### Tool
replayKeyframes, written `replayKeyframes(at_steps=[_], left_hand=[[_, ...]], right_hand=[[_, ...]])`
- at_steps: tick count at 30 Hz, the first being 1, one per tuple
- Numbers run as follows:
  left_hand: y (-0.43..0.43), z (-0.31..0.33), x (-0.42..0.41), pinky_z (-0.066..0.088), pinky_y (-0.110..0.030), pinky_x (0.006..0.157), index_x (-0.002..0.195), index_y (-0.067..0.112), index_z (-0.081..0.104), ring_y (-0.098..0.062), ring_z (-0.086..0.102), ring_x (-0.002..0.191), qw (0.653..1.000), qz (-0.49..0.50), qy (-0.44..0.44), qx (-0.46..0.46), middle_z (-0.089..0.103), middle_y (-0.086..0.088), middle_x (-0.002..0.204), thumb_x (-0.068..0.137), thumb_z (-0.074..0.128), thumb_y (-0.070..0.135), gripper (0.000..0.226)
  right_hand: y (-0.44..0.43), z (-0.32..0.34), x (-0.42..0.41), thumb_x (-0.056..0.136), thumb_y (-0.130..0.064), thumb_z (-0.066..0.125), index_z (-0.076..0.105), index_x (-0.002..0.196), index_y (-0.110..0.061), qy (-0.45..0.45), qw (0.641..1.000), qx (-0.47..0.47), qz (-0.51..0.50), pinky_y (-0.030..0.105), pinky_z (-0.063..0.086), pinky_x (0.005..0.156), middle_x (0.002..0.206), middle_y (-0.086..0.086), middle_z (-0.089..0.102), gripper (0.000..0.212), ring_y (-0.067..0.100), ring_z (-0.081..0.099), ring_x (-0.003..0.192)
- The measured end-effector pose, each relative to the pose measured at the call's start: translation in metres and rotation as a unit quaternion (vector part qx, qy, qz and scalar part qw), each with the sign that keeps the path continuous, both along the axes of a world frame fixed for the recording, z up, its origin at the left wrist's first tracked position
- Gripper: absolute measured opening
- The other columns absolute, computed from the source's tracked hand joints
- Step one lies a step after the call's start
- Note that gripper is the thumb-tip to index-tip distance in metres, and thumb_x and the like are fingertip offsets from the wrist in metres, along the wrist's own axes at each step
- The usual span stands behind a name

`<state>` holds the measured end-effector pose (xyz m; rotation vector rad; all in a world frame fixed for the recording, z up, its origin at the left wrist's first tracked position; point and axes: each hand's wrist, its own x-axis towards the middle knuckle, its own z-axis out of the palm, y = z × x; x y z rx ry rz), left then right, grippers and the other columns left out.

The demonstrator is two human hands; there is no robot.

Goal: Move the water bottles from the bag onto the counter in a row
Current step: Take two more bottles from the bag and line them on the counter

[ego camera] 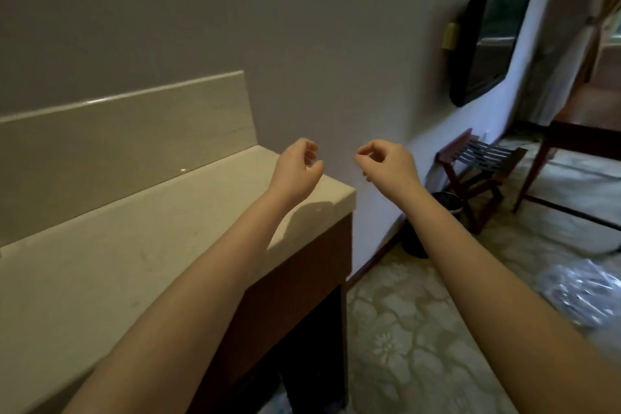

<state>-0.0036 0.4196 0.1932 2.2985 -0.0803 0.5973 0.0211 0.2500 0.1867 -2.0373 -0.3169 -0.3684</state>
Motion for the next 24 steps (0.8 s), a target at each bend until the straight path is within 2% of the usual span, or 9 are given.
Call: replayKeyframes(at_steps=[4, 7, 8, 10, 12, 14, 16, 20, 24], left_hand=[[-0.089, -0.011, 0.039, 0.042, -0.026, 0.078, 0.116, 0.006, 0.056, -0.018, 0.056, 0.094, 0.998, -0.058, 0.021, 0.021, 0.059, -0.006, 0.105, 0.086, 0.056, 0.013, 0.031], [-0.15, -0.029, 0.076, 0.04, -0.024, 0.075, 0.115, 0.005, 0.057, -0.016, 0.055, 0.089, 0.992, -0.113, 0.049, 0.027, 0.059, -0.006, 0.104, 0.087, 0.056, 0.015, 0.029], [-0.17, -0.038, 0.091, 0.041, -0.025, 0.074, 0.115, 0.004, 0.057, -0.018, 0.055, 0.089, 0.989, -0.132, 0.064, 0.029, 0.06, -0.008, 0.105, 0.088, 0.057, 0.014, 0.029], [-0.212, -0.058, 0.124, 0.045, -0.028, 0.076, 0.114, 0.002, 0.056, -0.024, 0.058, 0.091, 0.982, -0.164, 0.089, 0.029, 0.062, -0.013, 0.107, 0.087, 0.058, 0.012, 0.029], [-0.252, -0.079, 0.158, 0.047, -0.034, 0.08, 0.115, 0.004, 0.055, -0.028, 0.059, 0.094, 0.974, -0.196, 0.114, 0.03, 0.062, -0.013, 0.107, 0.086, 0.059, 0.013, 0.03], [-0.29, -0.098, 0.192, 0.048, -0.035, 0.078, 0.118, 0.009, 0.052, -0.026, 0.059, 0.093, 0.958, -0.242, 0.15, 0.046, 0.06, -0.007, 0.102, 0.086, 0.06, 0.018, 0.034], [-0.325, -0.115, 0.223, 0.045, -0.031, 0.074, 0.125, 0.012, 0.046, -0.02, 0.056, 0.089, 0.935, -0.289, 0.192, 0.069, 0.057, -0.002, 0.099, 0.087, 0.06, 0.022, 0.042], [-0.401, -0.136, 0.271, 0.045, -0.029, 0.075, 0.133, 0.013, 0.041, -0.018, 0.057, 0.092, 0.893, -0.345, 0.267, 0.114, 0.056, -0.003, 0.107, 0.09, 0.057, 0.028, 0.049], [-0.492, -0.148, 0.296, 0.047, -0.034, 0.084, 0.137, 0.011, 0.038, -0.023, 0.055, 0.1, 0.869, -0.372, 0.292, 0.144, 0.056, -0.009, 0.117, 0.091, 0.056, 0.027, 0.052]], right_hand=[[-0.095, -0.024, 0.03, 0.08, -0.027, 0.06, 0.064, 0.077, -0.027, 0.051, 0.997, 0.013, -0.057, 0.045, 0.056, 0.077, 0.075, 0.005, 0.068, 0.005, 0.024, 0.066, 0.077], [-0.157, -0.049, 0.056, 0.077, -0.028, 0.061, 0.064, 0.077, -0.027, 0.083, 0.989, 0.029, -0.116, 0.032, 0.051, 0.067, 0.064, -0.008, 0.066, 0.004, 0.003, 0.063, 0.063], [-0.175, -0.059, 0.066, 0.076, -0.029, 0.062, 0.064, 0.076, -0.027, 0.102, 0.985, 0.037, -0.136, 0.032, 0.051, 0.067, 0.062, -0.008, 0.065, 0.003, 0.003, 0.063, 0.062], [-0.212, -0.082, 0.086, 0.076, -0.03, 0.064, 0.062, 0.078, -0.027, 0.138, 0.976, 0.032, -0.167, 0.037, 0.055, 0.072, 0.072, -0.002, 0.067, 0.004, 0.017, 0.067, 0.074], [-0.251, -0.103, 0.104, 0.077, -0.034, 0.064, 0.06, 0.082, -0.03, 0.164, 0.969, -0.009, -0.186, 0.03, 0.052, 0.067, 0.083, 0.0, 0.066, 0.007, 0.019, 0.065, 0.078], [-0.288, -0.117, 0.119, 0.079, -0.034, 0.065, 0.061, 0.087, -0.028, 0.195, 0.958, -0.036, -0.206, 0.029, 0.051, 0.067, 0.085, -0.001, 0.064, 0.011, 0.019, 0.063, 0.08], [-0.326, -0.129, 0.132, 0.08, -0.032, 0.066, 0.061, 0.088, -0.024, 0.232, 0.949, -0.065, -0.205, 0.033, 0.054, 0.076, 0.083, 0.001, 0.063, 0.012, 0.021, 0.062, 0.081], [-0.398, -0.139, 0.149, 0.08, -0.029, 0.066, 0.063, 0.09, -0.019, 0.265, 0.93, -0.107, -0.23, 0.035, 0.051, 0.081, 0.081, 0.002, 0.063, 0.015, 0.02, 0.059, 0.079], [-0.479, -0.149, 0.161, 0.081, -0.03, 0.064, 0.064, 0.098, -0.018, 0.268, 0.92, -0.114, -0.263, 0.027, 0.043, 0.068, 0.073, -0.005, 0.058, 0.021, 0.017, 0.058, 0.081]])
